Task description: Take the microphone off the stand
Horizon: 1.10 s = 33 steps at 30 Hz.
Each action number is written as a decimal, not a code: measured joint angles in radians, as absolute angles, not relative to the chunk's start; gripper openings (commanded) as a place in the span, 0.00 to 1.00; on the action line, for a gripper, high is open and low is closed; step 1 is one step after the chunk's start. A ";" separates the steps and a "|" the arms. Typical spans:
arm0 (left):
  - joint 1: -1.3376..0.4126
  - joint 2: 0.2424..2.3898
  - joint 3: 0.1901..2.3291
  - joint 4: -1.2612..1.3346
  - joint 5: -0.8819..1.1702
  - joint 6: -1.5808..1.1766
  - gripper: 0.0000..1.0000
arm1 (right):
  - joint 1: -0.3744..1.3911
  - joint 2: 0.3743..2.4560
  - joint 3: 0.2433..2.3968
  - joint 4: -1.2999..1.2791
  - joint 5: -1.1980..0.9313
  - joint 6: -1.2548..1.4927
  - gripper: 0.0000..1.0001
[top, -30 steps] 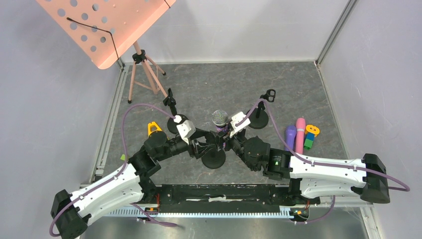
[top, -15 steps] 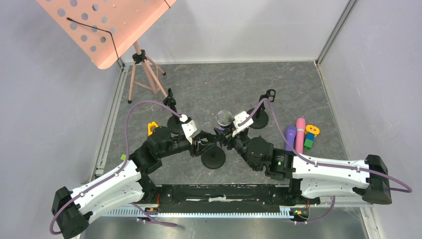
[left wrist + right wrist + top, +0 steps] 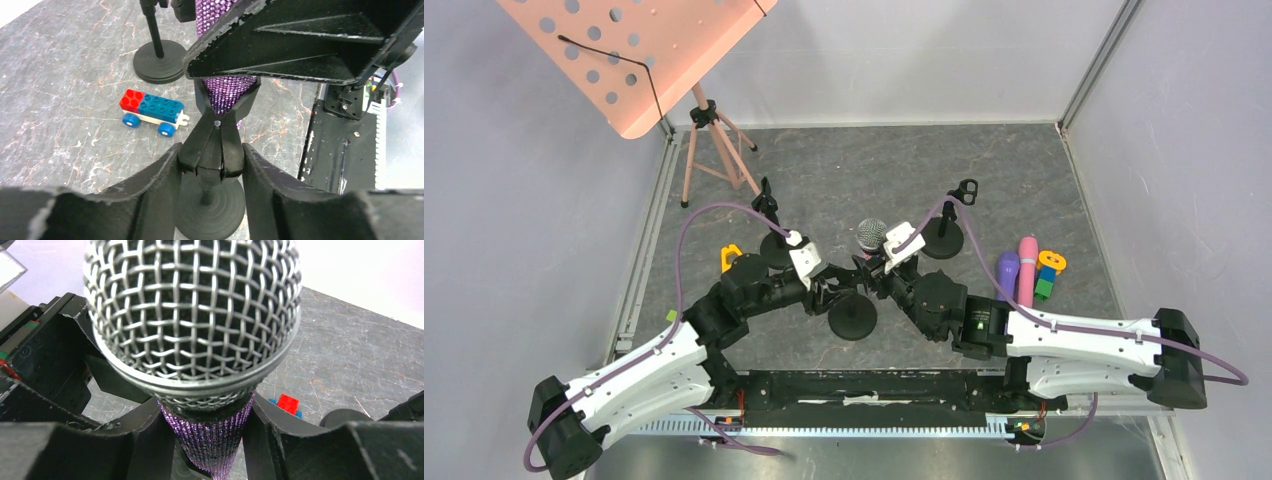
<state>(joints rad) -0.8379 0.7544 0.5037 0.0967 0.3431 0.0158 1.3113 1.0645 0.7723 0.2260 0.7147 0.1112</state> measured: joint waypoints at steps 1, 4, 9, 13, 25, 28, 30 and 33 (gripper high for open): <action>-0.836 0.753 0.504 0.094 0.337 0.020 0.48 | 1.309 1.067 0.776 0.223 0.712 0.109 0.40; -0.834 0.740 0.505 0.074 0.321 0.028 0.57 | 1.306 1.089 0.801 0.206 0.699 0.103 0.42; -0.834 0.709 0.514 0.024 0.314 0.049 0.60 | 1.301 1.128 0.838 0.193 0.688 0.094 0.42; -0.834 0.704 0.527 -0.010 0.295 0.054 0.44 | 1.300 1.140 0.850 0.187 0.683 0.092 0.42; -0.831 0.702 0.537 -0.033 0.283 0.054 0.54 | 1.289 1.143 0.861 0.168 0.661 0.092 0.42; -0.831 0.693 0.537 -0.038 0.286 0.054 0.61 | 1.287 1.143 0.863 0.166 0.653 0.091 0.42; -0.831 0.684 0.537 -0.036 0.289 0.051 0.66 | 1.287 1.144 0.864 0.163 0.652 0.092 0.42; -0.831 0.675 0.537 -0.035 0.291 0.049 0.65 | 1.281 1.144 0.864 0.163 0.647 0.092 0.42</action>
<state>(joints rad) -0.8314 0.6750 0.5373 -0.0353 0.2909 0.0494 1.2812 1.1439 0.8642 0.1627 0.6468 0.0921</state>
